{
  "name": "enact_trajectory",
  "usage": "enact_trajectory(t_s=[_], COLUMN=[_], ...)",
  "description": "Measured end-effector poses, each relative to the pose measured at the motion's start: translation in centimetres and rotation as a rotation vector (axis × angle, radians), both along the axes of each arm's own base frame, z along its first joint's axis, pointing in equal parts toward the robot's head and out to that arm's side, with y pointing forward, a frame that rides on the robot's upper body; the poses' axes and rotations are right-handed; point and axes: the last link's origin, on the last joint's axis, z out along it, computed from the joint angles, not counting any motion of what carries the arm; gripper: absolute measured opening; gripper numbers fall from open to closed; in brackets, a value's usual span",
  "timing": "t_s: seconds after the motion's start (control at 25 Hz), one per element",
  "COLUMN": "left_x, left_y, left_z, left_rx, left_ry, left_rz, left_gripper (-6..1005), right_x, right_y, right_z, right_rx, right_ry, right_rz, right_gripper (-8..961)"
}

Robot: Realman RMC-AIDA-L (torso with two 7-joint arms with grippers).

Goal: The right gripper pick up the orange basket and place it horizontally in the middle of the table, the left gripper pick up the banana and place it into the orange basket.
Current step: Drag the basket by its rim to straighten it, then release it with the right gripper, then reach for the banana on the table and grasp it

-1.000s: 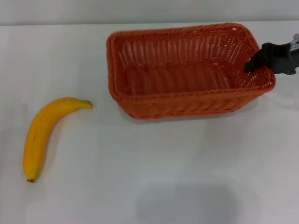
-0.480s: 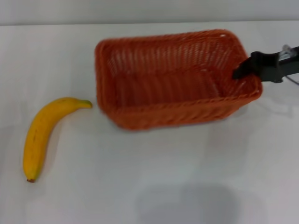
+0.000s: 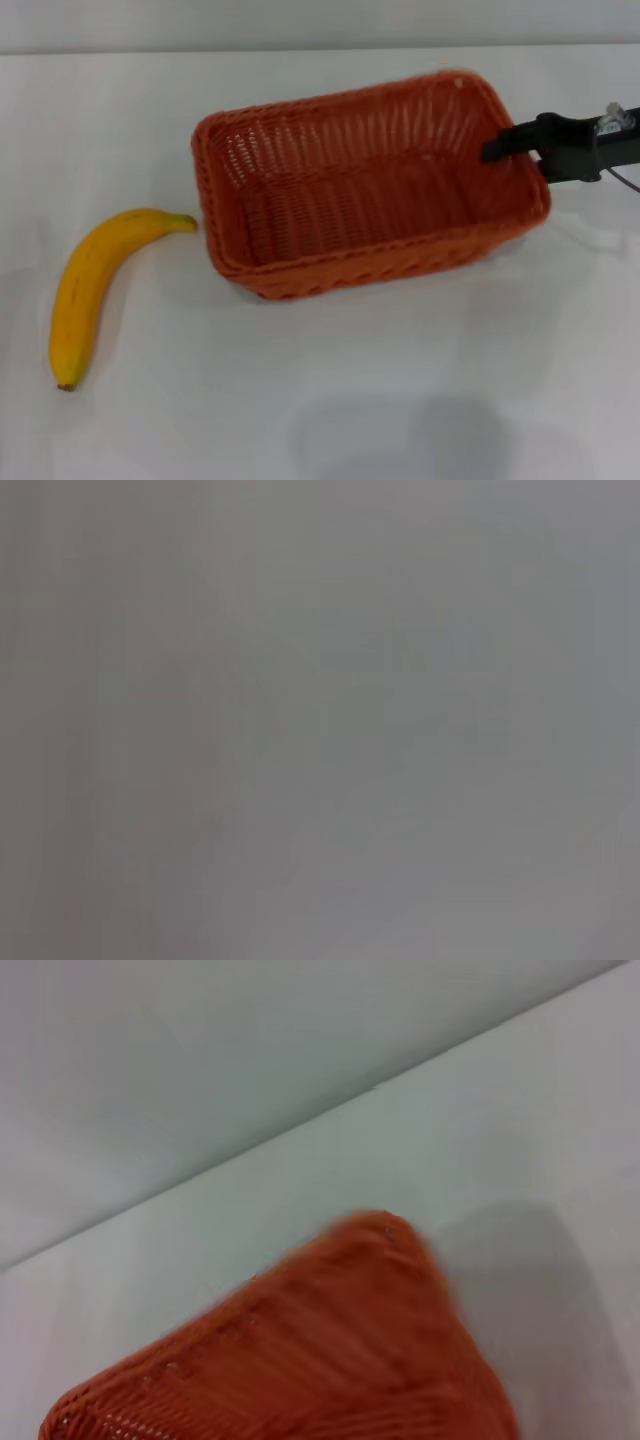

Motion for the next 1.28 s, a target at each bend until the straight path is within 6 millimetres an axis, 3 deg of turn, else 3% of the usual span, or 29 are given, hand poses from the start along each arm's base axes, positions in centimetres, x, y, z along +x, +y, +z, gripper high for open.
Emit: enact_trajectory(t_s=[0.44,0.64,0.72,0.92,1.08,1.24,1.28], left_x=[-0.2,-0.3,-0.3,-0.3,0.1,0.5,0.4], left_y=[-0.1,-0.3,-0.5,-0.6,-0.6,-0.6,-0.6], left_z=[0.2,0.1,0.1,-0.3,-1.1,-1.8,-1.8], left_rx=[0.001,0.0,0.0,-0.015,-0.071,-0.173,-0.204], left_ry=[0.012,0.011,0.009,0.002,-0.048,-0.154,-0.19], left_rz=[0.005,0.009,0.013,0.011,-0.04,-0.144,-0.169], left_gripper=[792,791,791,789,788,787,787], right_x=[2.2,3.8,4.7,7.0,9.3,11.1,11.2], right_y=[-1.4,-2.1,-2.5,-3.4,-4.4,-5.8,-5.8], right_z=[2.2,6.1,7.2,7.3,6.6,4.3,4.0], right_rx=[0.094,0.317,0.45,0.716,0.94,1.13,1.135], right_ry=[0.007,0.172,0.282,0.359,0.119,-0.294,-0.33], right_rz=[0.008,0.063,0.119,0.227,0.386,0.57,0.583], right_gripper=[721,843,842,838,835,832,831])
